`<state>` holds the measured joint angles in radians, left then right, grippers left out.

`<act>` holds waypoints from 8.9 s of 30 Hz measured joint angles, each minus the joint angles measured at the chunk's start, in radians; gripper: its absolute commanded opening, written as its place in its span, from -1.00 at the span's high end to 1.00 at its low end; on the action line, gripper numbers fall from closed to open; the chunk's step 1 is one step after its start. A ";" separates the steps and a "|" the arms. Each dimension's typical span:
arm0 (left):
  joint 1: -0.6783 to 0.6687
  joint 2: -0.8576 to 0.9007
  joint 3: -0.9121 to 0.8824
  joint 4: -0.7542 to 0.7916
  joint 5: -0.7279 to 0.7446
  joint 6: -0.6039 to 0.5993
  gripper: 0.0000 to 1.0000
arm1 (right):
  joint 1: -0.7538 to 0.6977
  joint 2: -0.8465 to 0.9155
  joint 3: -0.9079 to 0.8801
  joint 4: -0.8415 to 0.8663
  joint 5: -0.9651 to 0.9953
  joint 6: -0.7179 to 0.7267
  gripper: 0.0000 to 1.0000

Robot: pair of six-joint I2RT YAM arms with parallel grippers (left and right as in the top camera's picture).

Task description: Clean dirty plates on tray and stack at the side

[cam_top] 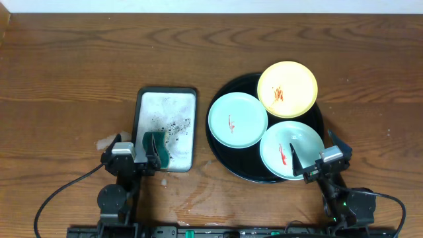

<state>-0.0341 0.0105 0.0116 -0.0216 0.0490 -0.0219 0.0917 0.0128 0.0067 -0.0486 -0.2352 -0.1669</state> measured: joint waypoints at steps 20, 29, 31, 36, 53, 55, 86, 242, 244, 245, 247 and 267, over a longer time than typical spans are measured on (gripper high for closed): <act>0.000 0.000 0.000 0.000 0.000 0.000 -0.72 | 0.000 0.000 0.000 0.000 0.000 0.000 -0.99; 0.000 0.000 0.000 0.000 0.000 0.000 -0.72 | 0.000 0.000 0.000 0.000 0.000 0.000 -0.99; 0.000 0.000 0.000 0.000 0.000 0.000 -0.72 | 0.000 0.000 0.000 0.000 0.000 0.000 -0.98; 0.000 0.000 0.000 0.000 0.000 0.000 -0.73 | 0.000 0.000 0.000 0.000 0.000 0.000 -0.98; 0.000 0.000 0.000 0.000 0.000 0.000 -0.72 | 0.000 0.000 0.000 0.000 0.000 0.000 -0.99; 0.000 0.000 0.000 0.000 0.000 0.000 -0.72 | 0.000 0.000 0.000 0.000 0.000 0.000 -0.99; 0.000 0.135 0.311 -0.185 0.220 -0.175 -0.72 | 0.000 0.107 0.241 -0.071 -0.174 0.166 -0.98; -0.499 1.974 1.263 -0.415 0.148 -0.611 0.85 | 0.217 1.955 1.255 -0.715 -0.002 0.405 0.98; -0.509 1.986 1.263 -0.367 0.190 -0.639 0.86 | 0.215 1.955 1.255 -0.717 0.000 0.409 0.98; -0.518 1.991 1.263 -0.348 0.204 -0.659 0.85 | 0.215 1.955 1.255 -0.717 0.000 0.410 0.98; -0.540 1.999 1.263 -0.320 0.224 -0.690 0.85 | 0.215 1.955 1.255 -0.718 0.000 0.412 0.98; -0.541 2.021 1.321 -0.534 0.261 -0.723 0.85 | 0.221 1.955 1.255 -0.715 -0.015 0.412 0.98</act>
<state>-0.5755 2.0312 1.3331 -0.5552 0.3103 -0.7452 0.3126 1.9682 1.2617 -0.7639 -0.2501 0.2447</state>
